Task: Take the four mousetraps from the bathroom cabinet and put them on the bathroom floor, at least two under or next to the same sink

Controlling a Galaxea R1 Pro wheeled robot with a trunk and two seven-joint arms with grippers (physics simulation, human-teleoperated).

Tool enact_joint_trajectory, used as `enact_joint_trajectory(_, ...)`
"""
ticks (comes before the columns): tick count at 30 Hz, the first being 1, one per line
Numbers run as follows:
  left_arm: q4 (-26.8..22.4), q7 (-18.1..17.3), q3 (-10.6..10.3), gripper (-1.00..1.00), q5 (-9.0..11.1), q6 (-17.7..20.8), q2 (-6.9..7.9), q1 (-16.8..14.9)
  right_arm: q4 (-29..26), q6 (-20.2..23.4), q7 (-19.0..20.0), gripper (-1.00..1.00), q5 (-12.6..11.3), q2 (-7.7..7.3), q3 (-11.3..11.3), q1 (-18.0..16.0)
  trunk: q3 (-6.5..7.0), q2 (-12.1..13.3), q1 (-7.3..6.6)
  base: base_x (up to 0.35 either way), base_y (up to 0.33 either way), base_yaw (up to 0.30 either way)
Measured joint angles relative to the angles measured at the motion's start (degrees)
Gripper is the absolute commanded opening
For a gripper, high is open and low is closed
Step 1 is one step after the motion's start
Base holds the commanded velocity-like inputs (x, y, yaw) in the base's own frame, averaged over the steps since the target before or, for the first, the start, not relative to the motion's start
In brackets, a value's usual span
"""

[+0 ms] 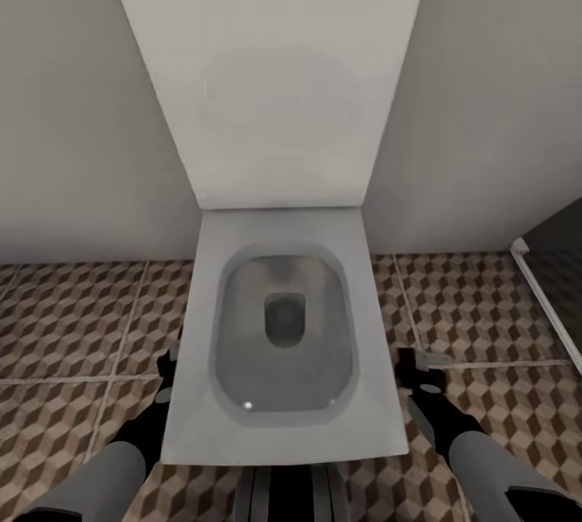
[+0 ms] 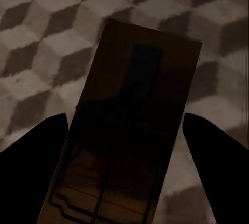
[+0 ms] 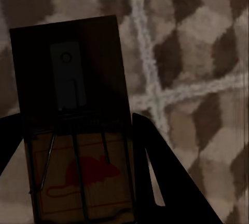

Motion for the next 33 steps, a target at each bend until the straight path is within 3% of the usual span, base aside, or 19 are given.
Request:
enact_joint_trajectory(17, 0.7, 0.0, 0.5, -1.0, 0.2, -0.1, 0.26, 0.0, -0.1, -0.4, -0.9, -1.0, 0.2, -0.06, 0.5, 0.0, 0.0, 0.0, 0.0, 0.0, 0.0, -0.016)
enact_joint_trajectory(27, 1.2, 0.0, 0.7, -1.0, 0.7, 0.0, 2.79, 0.0, 0.3, -0.3, -0.9, -1.0, 0.3, -0.07, 0.6, 0.0, 0.0, 0.0, 0.0, 0.0, 0.0, 0.0)
enact_joint_trajectory(33, 1.2, 0.0, 0.7, -1.0, 0.7, -0.2, 3.07, 0.0, -0.1, 0.1, -2.2, -1.0, 0.1, 0.0, 0.3, 0.0, 0.0, 0.0, 0.0, 0.0, 0.0, 0.014)
